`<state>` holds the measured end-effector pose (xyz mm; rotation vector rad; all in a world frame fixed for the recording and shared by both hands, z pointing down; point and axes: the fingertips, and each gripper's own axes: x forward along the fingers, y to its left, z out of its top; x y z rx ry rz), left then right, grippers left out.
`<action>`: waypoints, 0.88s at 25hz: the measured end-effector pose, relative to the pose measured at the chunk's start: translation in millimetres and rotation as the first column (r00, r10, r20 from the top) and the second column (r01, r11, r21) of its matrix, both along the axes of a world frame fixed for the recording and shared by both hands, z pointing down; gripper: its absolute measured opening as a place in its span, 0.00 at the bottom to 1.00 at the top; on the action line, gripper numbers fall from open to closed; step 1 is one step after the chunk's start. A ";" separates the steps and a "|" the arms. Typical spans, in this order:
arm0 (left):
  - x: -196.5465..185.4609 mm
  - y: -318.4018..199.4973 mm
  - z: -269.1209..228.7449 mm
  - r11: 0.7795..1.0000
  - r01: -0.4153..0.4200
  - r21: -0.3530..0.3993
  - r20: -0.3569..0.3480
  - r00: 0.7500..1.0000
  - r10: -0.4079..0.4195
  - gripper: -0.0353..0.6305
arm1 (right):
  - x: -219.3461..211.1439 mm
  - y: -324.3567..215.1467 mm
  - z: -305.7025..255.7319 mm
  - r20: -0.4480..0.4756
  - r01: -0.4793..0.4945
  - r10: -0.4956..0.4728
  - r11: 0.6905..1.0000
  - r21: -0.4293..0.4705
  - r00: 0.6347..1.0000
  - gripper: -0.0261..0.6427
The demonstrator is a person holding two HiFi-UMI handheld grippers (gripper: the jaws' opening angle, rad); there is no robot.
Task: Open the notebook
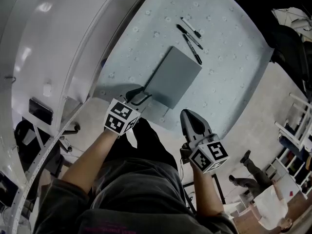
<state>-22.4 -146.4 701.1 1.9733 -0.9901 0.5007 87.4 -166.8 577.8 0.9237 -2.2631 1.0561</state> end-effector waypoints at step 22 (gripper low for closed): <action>1.0 2.5 15.4 0.994 -0.010 -0.107 0.082 0.996 0.019 0.19 | 12.0 2.2 7.3 0.007 -0.034 0.035 0.999 -0.027 0.999 0.04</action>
